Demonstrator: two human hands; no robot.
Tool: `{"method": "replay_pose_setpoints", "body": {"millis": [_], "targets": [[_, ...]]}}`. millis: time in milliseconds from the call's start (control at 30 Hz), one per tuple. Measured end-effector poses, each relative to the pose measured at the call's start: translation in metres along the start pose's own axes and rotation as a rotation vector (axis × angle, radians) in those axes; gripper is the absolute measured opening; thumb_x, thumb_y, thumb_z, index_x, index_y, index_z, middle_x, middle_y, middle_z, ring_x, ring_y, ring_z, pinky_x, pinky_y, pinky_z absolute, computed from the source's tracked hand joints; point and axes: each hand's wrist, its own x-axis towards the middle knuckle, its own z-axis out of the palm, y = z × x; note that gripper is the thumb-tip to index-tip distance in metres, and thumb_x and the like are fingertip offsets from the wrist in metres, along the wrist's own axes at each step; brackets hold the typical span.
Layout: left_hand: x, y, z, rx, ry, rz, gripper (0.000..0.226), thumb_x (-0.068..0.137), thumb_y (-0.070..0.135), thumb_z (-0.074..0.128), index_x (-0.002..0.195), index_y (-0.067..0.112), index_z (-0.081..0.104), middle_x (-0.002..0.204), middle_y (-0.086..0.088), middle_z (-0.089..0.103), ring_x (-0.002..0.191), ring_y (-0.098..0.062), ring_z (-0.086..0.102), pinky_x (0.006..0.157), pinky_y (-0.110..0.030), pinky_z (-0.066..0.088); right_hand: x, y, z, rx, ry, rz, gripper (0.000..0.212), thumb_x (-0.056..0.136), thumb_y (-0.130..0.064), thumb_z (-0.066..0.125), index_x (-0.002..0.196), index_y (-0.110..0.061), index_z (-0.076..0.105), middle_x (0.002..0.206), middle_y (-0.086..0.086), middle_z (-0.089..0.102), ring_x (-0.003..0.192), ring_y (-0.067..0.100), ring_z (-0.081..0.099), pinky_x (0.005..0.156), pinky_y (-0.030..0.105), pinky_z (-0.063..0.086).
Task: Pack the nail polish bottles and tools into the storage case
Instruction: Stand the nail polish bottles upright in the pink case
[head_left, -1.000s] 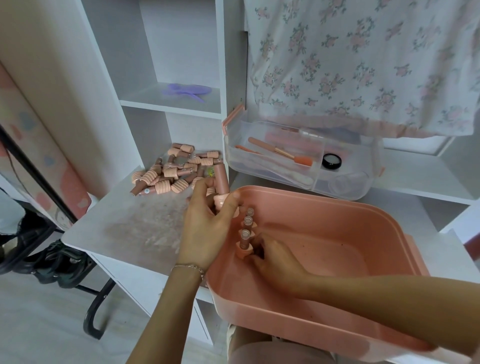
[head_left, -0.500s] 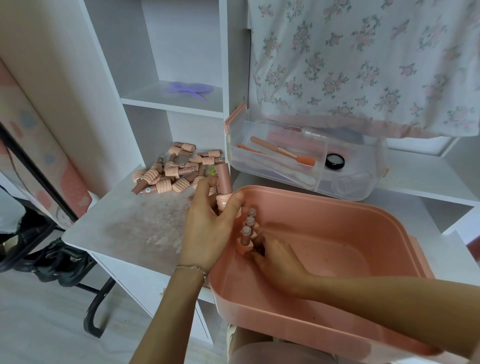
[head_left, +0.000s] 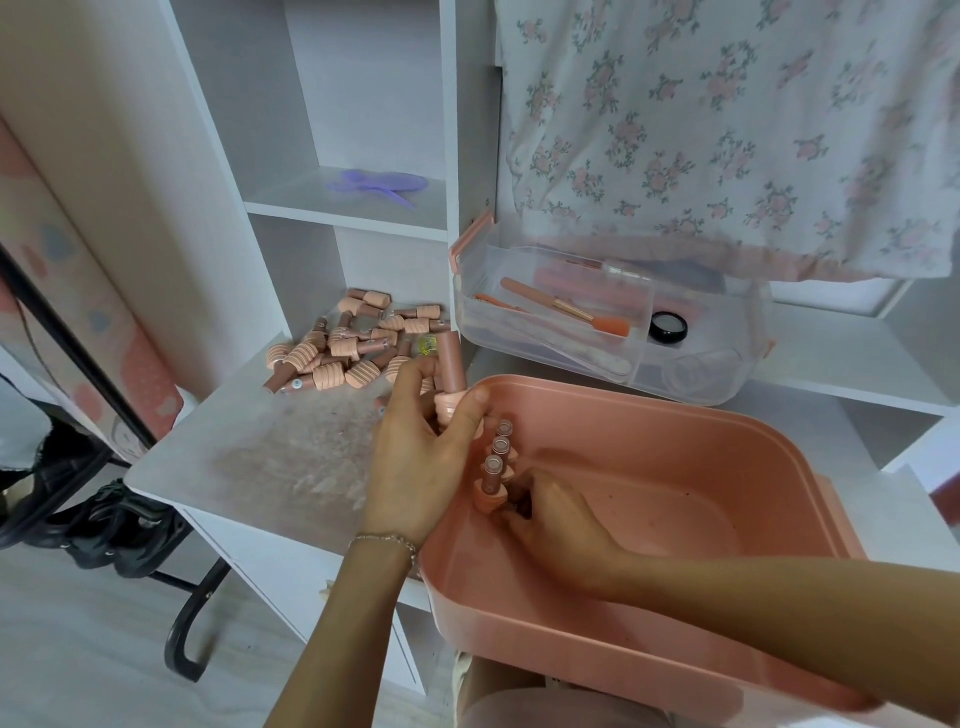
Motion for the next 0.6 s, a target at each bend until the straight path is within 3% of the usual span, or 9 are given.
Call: {"method": "replay_pose_setpoints", "body": {"millis": [100,167,333,467,533,600], "targets": [[-0.001,0.001,0.0,-0.014,-0.005,0.006,0.02,0.085,0.025,0.064,0.099,0.028,0.049,0.082,-0.007,0.071,0.076,-0.016,0.07,0.08,-0.041,0.054,-0.003,-0.001,-0.005,0.007,0.01,0.046,0.031,0.079,-0.025,0.062,0.059,-0.028,0.039,0.055,-0.014,0.046,0.051,0.001,0.044,0.052,0.007,0.033],[0.0,0.002,-0.001,-0.054,-0.018,0.001,0.021,0.084,0.022,0.064,0.099,0.026,0.049,0.085,-0.009,0.071,0.077,-0.017,0.07,0.078,-0.038,0.054,-0.005,-0.005,-0.012,0.032,0.012,0.068,0.027,0.08,-0.024,0.061,0.062,-0.026,0.041,0.056,-0.013,0.049,0.054,-0.004,0.048,0.053,0.014,0.033],[0.0,0.002,-0.006,-0.261,-0.056,-0.048,0.02,0.08,0.01,0.065,0.095,0.009,0.051,0.089,-0.026,0.066,0.079,-0.026,0.064,0.075,-0.033,0.052,-0.007,-0.043,-0.048,0.245,-0.012,-0.056,0.016,0.084,-0.017,0.063,0.077,-0.029,0.054,0.066,-0.022,0.061,0.062,-0.008,0.053,0.06,0.007,0.039],[-0.002,0.005,-0.008,-0.252,-0.069,0.02,0.015,0.069,0.018,0.069,0.082,0.016,0.062,0.068,-0.001,0.052,0.064,-0.006,0.048,0.063,-0.018,0.043,-0.008,-0.071,-0.068,0.442,-0.07,-0.15,0.01,0.085,-0.012,0.063,0.094,-0.013,0.058,0.081,0.001,0.064,0.068,0.008,0.061,0.061,0.014,0.043],[-0.003,0.009,-0.008,-0.259,-0.076,0.069,0.015,0.067,0.018,0.068,0.081,0.017,0.063,0.061,0.013,0.053,0.059,0.0,0.049,0.06,-0.012,0.042,-0.009,-0.078,-0.069,0.476,-0.042,-0.168,0.013,0.083,-0.01,0.065,0.094,-0.012,0.058,0.088,0.011,0.063,0.076,0.023,0.061,0.065,0.022,0.046],[-0.005,0.013,-0.008,-0.266,-0.085,0.107,0.015,0.067,0.018,0.067,0.082,0.015,0.064,0.06,0.016,0.06,0.06,0.004,0.054,0.062,-0.01,0.044,-0.007,-0.084,-0.068,0.515,0.018,-0.16,0.013,0.082,-0.009,0.066,0.09,-0.015,0.059,0.087,0.011,0.062,0.078,0.027,0.059,0.064,0.029,0.051]]}}
